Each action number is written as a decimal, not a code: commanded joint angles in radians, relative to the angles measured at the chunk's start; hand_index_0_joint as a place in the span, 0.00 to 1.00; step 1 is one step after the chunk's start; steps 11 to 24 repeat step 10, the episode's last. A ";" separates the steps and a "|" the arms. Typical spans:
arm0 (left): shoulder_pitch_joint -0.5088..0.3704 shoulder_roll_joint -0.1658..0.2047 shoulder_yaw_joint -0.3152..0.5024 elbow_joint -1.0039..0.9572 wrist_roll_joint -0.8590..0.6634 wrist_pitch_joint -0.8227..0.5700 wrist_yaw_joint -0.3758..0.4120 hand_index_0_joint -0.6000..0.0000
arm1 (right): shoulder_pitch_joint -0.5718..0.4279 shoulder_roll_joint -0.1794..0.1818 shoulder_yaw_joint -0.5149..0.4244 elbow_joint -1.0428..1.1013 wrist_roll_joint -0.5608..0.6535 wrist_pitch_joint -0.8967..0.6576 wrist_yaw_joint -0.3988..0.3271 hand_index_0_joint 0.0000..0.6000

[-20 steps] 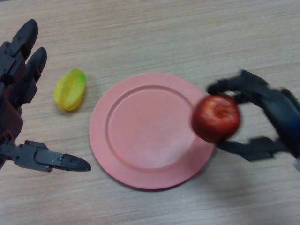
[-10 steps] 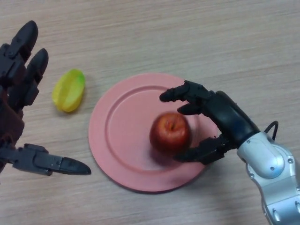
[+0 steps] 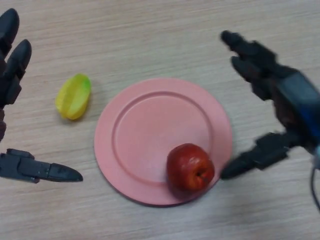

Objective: Pick up the red apple and place it on the plate

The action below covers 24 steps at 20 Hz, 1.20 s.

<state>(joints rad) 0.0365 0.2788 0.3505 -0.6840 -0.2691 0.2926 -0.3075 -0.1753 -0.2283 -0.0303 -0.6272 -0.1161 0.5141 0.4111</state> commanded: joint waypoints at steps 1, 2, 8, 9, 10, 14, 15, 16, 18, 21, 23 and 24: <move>-0.004 0.020 0.041 -0.043 -0.013 -0.124 0.002 1.00 | 0.022 -0.037 -0.076 -0.099 0.168 -0.087 -0.036 0.00; 0.002 0.011 0.020 -0.035 0.011 -0.148 0.006 1.00 | 0.051 -0.048 -0.102 -0.145 0.250 -0.075 -0.056 0.00; 0.000 0.008 -0.013 -0.049 0.028 -0.134 0.007 1.00 | 0.117 -0.061 -0.140 -0.182 0.343 -0.127 -0.096 0.00; -0.001 0.008 -0.013 -0.048 0.027 -0.131 0.007 1.00 | 0.117 -0.063 -0.146 -0.179 0.348 -0.129 -0.095 0.00; -0.003 0.008 -0.014 -0.051 0.024 -0.122 0.012 1.00 | 0.119 -0.065 -0.159 -0.170 0.359 -0.141 -0.093 0.00; -0.003 0.008 -0.014 -0.051 0.024 -0.122 0.012 1.00 | 0.119 -0.065 -0.159 -0.170 0.359 -0.141 -0.093 0.00; -0.003 0.008 -0.014 -0.051 0.024 -0.122 0.012 1.00 | 0.119 -0.065 -0.159 -0.170 0.359 -0.141 -0.093 0.00; -0.003 0.008 -0.014 -0.051 0.024 -0.122 0.012 1.00 | 0.119 -0.065 -0.159 -0.170 0.359 -0.141 -0.093 0.00; -0.003 0.008 -0.014 -0.051 0.024 -0.122 0.012 1.00 | 0.119 -0.065 -0.159 -0.170 0.359 -0.141 -0.093 0.00; -0.003 0.008 -0.014 -0.051 0.024 -0.122 0.012 1.00 | 0.119 -0.065 -0.159 -0.170 0.359 -0.141 -0.093 0.00; -0.003 0.008 -0.014 -0.051 0.024 -0.122 0.012 1.00 | 0.119 -0.065 -0.159 -0.170 0.359 -0.141 -0.093 0.00; -0.003 0.008 -0.014 -0.051 0.024 -0.122 0.012 1.00 | 0.119 -0.065 -0.159 -0.170 0.359 -0.141 -0.093 0.00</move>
